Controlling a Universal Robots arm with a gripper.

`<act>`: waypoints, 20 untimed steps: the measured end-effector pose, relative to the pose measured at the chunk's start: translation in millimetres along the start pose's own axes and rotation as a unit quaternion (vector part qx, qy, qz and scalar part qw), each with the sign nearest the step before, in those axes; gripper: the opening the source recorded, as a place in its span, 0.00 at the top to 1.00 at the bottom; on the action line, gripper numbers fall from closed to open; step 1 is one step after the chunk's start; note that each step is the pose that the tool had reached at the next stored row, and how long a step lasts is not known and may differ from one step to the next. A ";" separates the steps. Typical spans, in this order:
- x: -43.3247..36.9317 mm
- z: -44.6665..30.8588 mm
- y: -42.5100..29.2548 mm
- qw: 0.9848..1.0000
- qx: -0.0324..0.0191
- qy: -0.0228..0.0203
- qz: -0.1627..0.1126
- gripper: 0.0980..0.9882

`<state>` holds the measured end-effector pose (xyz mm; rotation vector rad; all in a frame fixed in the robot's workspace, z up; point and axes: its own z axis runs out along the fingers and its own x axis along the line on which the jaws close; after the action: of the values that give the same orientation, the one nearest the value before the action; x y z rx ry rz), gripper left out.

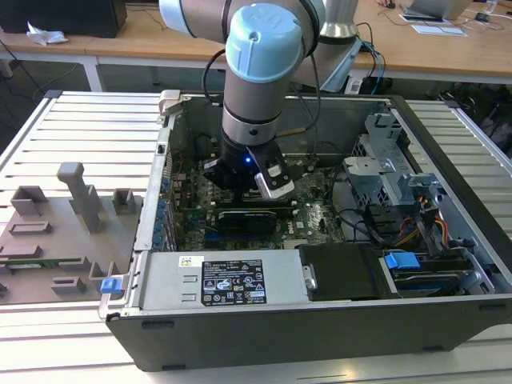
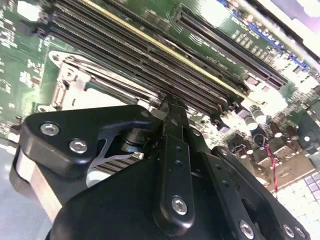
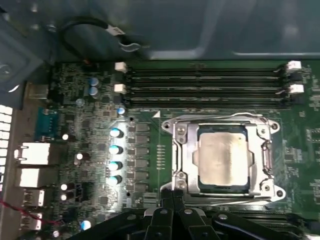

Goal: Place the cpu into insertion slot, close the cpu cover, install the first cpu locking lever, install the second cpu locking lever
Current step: 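Install the second cpu locking lever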

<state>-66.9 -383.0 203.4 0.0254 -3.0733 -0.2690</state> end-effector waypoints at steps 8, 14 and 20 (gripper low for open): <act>4.0 5.4 5.6 0.999 -0.008 0.008 -0.044 0.99; 3.3 5.4 -0.6 0.998 -0.023 0.009 -0.055 0.99; 1.2 6.0 -3.3 0.998 -0.029 0.009 -0.057 0.99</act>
<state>-68.4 -385.2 196.9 0.2005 -3.0493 -0.3613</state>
